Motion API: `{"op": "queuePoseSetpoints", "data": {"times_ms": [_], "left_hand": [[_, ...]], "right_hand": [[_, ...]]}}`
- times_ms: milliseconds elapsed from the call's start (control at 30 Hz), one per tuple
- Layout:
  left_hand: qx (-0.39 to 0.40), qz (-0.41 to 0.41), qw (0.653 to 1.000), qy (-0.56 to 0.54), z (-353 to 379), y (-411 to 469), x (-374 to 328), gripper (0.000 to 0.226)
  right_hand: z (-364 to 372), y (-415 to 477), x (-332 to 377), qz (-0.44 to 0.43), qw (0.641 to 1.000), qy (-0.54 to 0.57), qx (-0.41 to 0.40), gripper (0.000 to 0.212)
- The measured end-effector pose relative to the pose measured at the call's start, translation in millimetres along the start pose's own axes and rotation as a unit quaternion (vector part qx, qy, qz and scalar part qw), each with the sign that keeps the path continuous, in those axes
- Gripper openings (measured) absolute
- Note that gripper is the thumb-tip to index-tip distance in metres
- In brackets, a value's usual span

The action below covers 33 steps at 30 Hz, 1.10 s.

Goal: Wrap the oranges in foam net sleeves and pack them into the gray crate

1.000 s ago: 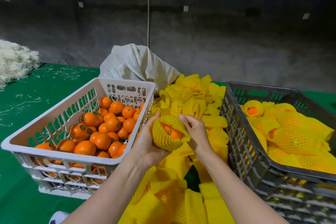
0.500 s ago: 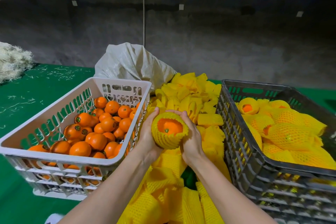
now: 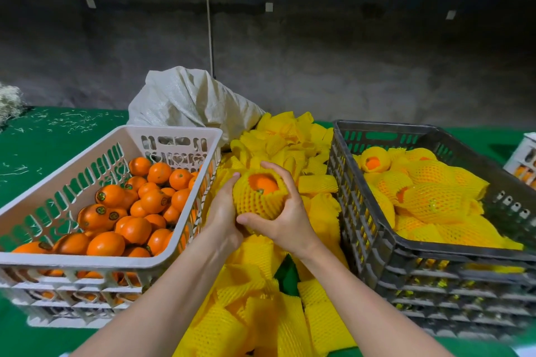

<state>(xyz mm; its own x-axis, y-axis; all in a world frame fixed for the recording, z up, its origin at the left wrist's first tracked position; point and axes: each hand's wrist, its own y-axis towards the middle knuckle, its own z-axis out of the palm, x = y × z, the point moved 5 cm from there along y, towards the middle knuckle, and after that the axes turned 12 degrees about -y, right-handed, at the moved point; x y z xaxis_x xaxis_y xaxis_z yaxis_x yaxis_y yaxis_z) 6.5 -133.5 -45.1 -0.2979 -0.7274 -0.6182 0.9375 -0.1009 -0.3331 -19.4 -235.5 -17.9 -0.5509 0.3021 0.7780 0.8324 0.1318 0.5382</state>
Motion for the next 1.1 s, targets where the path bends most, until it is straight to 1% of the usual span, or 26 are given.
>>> {"op": "queuePoseSetpoints", "data": {"times_ms": [67, 100, 133, 167, 233, 267, 333, 400, 467, 533, 600, 667, 733, 767, 800, 867, 933, 1033, 1100], "left_hand": [[0.016, 0.021, 1.0, -0.007, 3.3, -1.0, 1.7, 0.046], [0.024, 0.024, 0.999, -0.01, 6.5, -1.9, 3.8, 0.049], [0.034, 0.021, 0.999, -0.02, 9.9, -3.2, 6.2, 0.054], [0.039, 0.014, 0.999, -0.031, 14.6, -4.1, 11.0, 0.054], [0.047, 0.003, 0.998, -0.049, 17.9, -5.6, 14.2, 0.038], [0.061, -0.015, 0.997, -0.048, 23.4, -6.5, 19.4, 0.034], [0.087, -0.05, 0.994, -0.034, 39.5, -11.0, 29.9, 0.04], [0.09, -0.042, 0.995, -0.002, 62.0, -15.3, 38.0, 0.04], [0.064, 0.031, 0.994, 0.078, 83.1, -14.3, 45.3, 0.03], [0.039, 0.142, 0.974, 0.173, 100.3, -10.6, 53.9, 0.023], [0.085, 0.22, 0.934, 0.27, 118.1, -9.3, 71.7, 0.026], [0.136, 0.253, 0.893, 0.347, 133.6, -8.0, 91.1, 0.026], [0.17, 0.266, 0.855, 0.411, 145.8, -1.5, 106.6, 0.026], [0.184, 0.263, 0.838, 0.442, 149.9, 2.2, 113.6, 0.024], [0.194, 0.254, 0.826, 0.465, 152.1, 6.5, 119.4, 0.022], [0.206, 0.236, 0.815, 0.488, 152.4, 13.5, 125.6, 0.022], [0.204, 0.227, 0.816, 0.492, 151.4, 16.8, 125.4, 0.022], [0.194, 0.203, 0.828, 0.485, 152.0, 18.0, 122.8, 0.023], [0.199, 0.183, 0.835, 0.479, 151.2, 15.3, 122.9, 0.023]], "right_hand": [[-3.3, -2.1, 0.7, 0.005, 1.0, 0.006, -0.028, 0.072], [-5.1, -3.3, 2.1, 0.009, 0.999, 0.005, -0.039, 0.071], [-7.3, -4.4, 3.5, 0.015, 0.999, -0.002, -0.045, 0.073], [-13.1, -6.4, 4.4, 0.018, 0.999, -0.016, -0.048, 0.077], [-19.4, -7.3, 11.0, -0.002, 0.997, -0.066, -0.033, 0.086], [-26.5, -8.1, 13.5, -0.017, 0.995, -0.094, -0.029, 0.09], [-43.9, -8.5, 19.6, -0.044, 0.99, -0.132, -0.038, 0.09], [-66.8, -8.1, 23.9, -0.058, 0.984, -0.152, -0.075, 0.088], [-94.3, -8.8, 24.0, -0.049, 0.979, -0.147, -0.128, 0.085], [-124.5, -9.8, 21.4, -0.017, 0.975, -0.135, -0.175, 0.08], [-155.7, -10.5, 16.0, 0.023, 0.97, -0.137, -0.199, 0.073], [-188.6, -10.1, 4.4, 0.079, 0.963, -0.159, -0.2, 0.068], [-221.2, -9.3, -15.3, 0.165, 0.945, -0.218, -0.176, 0.068], [-235.1, -9.9, -27.5, 0.213, 0.93, -0.259, -0.148, 0.072], [-245.5, -11.9, -39.4, 0.257, 0.913, -0.297, -0.107, 0.079], [-252.8, -18.4, -59.9, 0.319, 0.878, -0.356, -0.013, 0.092], [-246.3, -24.0, -74.0, 0.336, 0.856, -0.387, 0.071, 0.094], [-232.5, -25.6, -80.4, 0.316, 0.842, -0.407, 0.157, 0.088], [-227.8, -22.2, -73.9, 0.29, 0.81, -0.47, 0.197, 0.085]]}}
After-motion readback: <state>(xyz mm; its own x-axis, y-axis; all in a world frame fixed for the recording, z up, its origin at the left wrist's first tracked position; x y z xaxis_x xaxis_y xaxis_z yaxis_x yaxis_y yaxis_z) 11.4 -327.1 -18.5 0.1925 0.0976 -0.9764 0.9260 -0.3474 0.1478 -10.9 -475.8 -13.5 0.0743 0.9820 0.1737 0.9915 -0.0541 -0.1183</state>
